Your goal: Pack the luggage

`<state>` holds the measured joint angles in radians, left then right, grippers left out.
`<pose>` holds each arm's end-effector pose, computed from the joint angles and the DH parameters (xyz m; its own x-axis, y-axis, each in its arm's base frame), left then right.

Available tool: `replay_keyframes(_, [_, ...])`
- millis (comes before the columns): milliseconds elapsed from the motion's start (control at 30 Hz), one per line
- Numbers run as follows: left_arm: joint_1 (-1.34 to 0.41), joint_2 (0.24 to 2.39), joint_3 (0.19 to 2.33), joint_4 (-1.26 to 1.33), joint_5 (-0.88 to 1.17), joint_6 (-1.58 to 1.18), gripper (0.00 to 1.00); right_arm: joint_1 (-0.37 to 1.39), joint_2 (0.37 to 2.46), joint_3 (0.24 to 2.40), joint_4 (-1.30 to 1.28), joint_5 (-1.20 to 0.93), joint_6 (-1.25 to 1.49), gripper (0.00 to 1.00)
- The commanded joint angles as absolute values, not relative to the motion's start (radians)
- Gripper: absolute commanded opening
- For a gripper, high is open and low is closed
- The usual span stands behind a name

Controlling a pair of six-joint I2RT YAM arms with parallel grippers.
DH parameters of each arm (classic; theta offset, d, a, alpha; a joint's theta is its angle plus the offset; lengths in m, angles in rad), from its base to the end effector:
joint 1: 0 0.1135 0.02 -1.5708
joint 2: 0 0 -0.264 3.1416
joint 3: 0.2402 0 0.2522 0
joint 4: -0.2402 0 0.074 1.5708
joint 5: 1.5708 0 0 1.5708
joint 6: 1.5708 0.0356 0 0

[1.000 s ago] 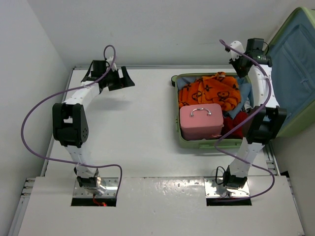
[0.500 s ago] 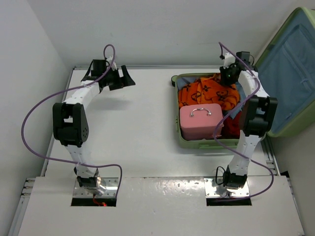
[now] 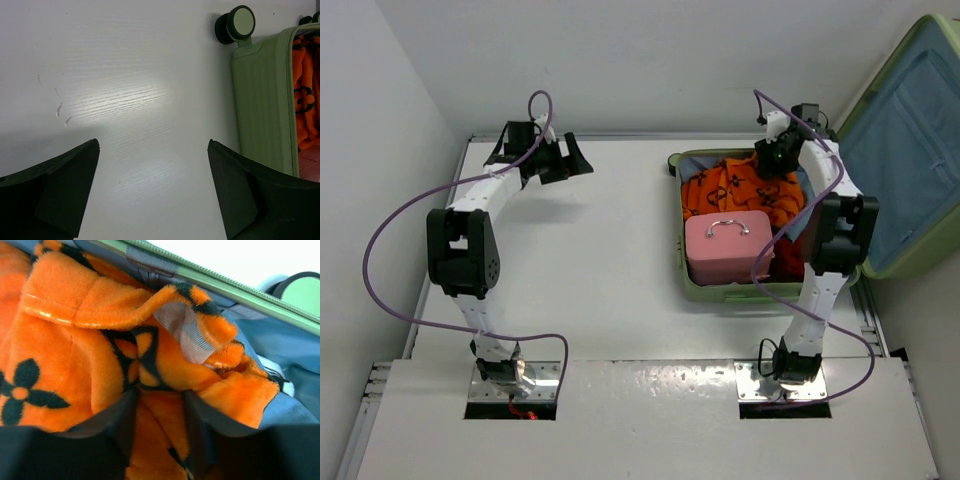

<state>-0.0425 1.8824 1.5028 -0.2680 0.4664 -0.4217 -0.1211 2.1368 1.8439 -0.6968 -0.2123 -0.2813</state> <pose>0.4340 -0.0345 0.2659 -0.7121 -0.3356 -0.6166 0.1149 0.8108 -0.5740 0.4706 -0.0497 0.2321 -0.7980 -0.1762 -0.5763 -0.2272 0.9737 0.0168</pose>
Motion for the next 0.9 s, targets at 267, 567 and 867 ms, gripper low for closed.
replay_keyframes(267, [-0.063,1.801,1.491,-0.229,0.439,-0.426,0.95,-0.097,1.833,1.96,-0.658,-0.299,-0.215,0.54])
replay_keyframes(567, [-0.092,1.721,1.445,-0.201,0.43,-0.417,0.95,-0.078,1.529,1.812,-0.27,0.025,-0.343,0.52])
replay_keyframes(867, [-0.101,1.71,1.436,-0.201,0.43,-0.417,0.95,-0.166,1.419,1.842,-0.127,0.254,-0.624,0.48])
